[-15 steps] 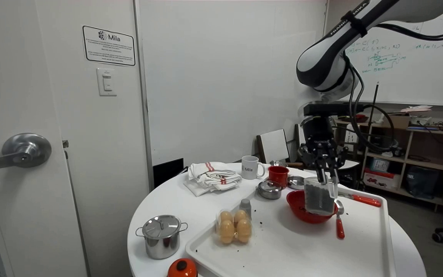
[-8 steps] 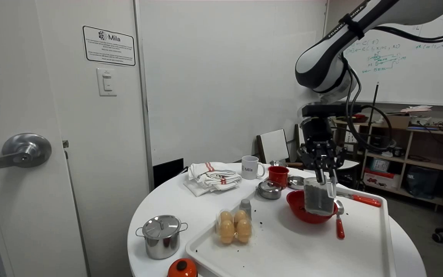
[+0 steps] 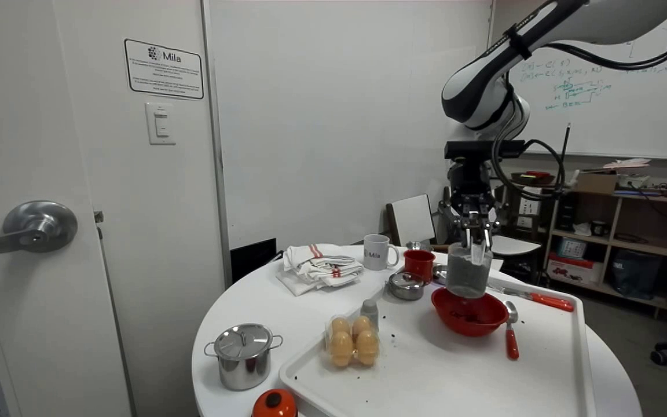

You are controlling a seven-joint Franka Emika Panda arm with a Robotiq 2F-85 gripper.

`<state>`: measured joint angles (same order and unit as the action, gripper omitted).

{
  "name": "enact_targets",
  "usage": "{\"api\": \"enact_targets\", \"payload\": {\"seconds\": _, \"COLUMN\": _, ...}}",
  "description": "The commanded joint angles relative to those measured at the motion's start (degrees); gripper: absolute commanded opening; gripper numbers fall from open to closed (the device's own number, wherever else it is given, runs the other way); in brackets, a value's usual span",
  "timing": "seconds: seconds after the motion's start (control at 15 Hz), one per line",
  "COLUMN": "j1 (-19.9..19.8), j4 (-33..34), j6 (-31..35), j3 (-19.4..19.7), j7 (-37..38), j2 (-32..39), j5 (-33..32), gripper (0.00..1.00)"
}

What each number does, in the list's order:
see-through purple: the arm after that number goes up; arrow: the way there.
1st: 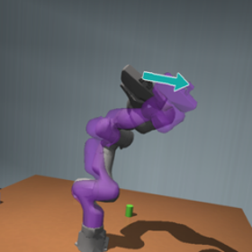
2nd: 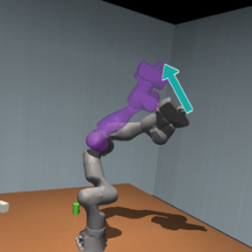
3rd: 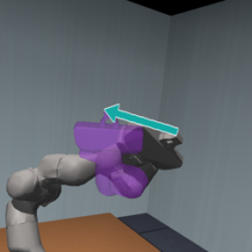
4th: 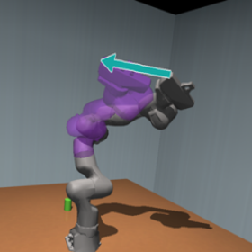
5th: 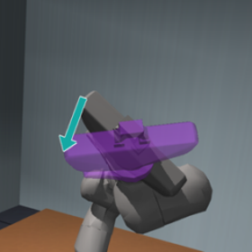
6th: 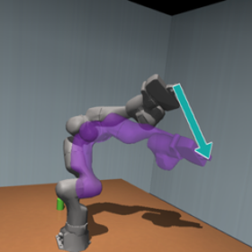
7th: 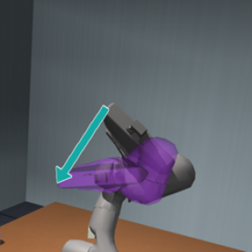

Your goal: Pick up the jug and pour some of its contents in the red bowl

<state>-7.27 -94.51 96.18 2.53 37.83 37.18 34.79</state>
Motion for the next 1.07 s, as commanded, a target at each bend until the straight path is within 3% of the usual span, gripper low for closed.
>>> {"api": "enact_targets", "payload": {"seconds": 0.0, "j1": -2.71, "j4": 8.46, "j6": -8.78, "j3": 0.55, "j7": 2.60, "j2": 4.97, "j5": 4.27, "gripper": 0.12}}
{"api": "enact_targets", "payload": {"seconds": 0.53, "j1": -6.99, "j4": 19.04, "j6": -22.50, "j3": 1.09, "j7": 4.72, "j2": 13.08, "j5": 10.50, "gripper": 0.12}}
{"api": "enact_targets", "payload": {"seconds": 1.0, "j1": -8.63, "j4": 24.79, "j6": -30.74, "j3": 1.68, "j7": 5.17, "j2": 17.68, "j5": 13.69, "gripper": 0.12}}
